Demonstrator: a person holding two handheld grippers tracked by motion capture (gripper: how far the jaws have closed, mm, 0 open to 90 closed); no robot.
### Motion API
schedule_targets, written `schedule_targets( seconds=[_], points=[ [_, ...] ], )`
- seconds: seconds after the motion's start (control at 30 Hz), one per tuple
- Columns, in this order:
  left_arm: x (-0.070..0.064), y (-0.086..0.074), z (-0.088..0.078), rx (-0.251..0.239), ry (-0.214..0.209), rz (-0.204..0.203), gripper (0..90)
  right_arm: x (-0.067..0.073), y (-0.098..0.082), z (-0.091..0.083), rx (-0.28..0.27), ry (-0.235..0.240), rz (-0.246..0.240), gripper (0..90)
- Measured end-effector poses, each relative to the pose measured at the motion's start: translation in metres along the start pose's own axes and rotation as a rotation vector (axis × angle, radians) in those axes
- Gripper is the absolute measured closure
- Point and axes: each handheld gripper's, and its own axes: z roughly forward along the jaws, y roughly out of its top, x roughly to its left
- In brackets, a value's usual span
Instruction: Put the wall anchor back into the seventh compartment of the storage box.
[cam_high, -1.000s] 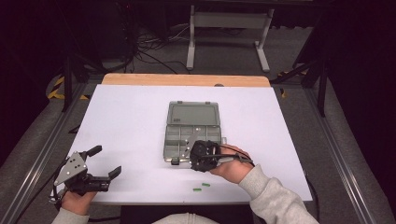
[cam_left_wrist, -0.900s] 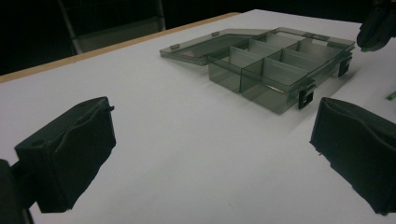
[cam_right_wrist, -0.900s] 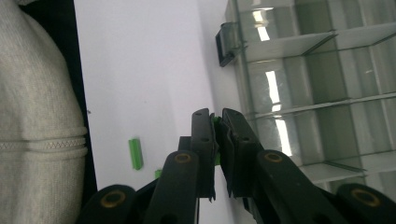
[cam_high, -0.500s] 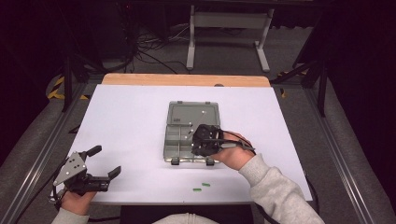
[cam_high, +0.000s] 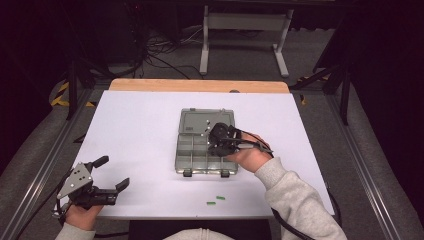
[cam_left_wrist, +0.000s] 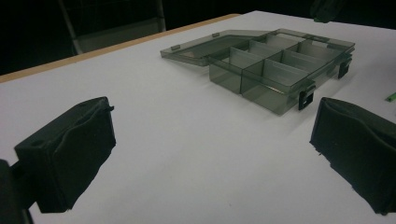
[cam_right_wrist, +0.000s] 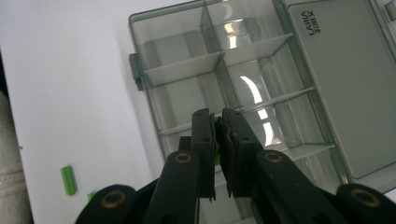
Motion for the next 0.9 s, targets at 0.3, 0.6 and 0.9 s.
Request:
schedule_targets(
  seconds=[0.3,0.6,0.9],
  points=[
    [0.000,0.000,0.000,-0.003,0.000,-0.002,0.4,-0.013,-0.002,0.006,0.007,-0.016,0.034,83.5],
    [0.000,0.000,0.000,-0.004,0.001,-0.003,0.4,-0.010,-0.007,0.024,0.043,0.007,0.045,83.5],
    [0.000,0.000,0.000,-0.003,0.002,-0.003,0.4,-0.010,-0.010,0.035,0.070,0.018,0.041,83.5]
  ],
)
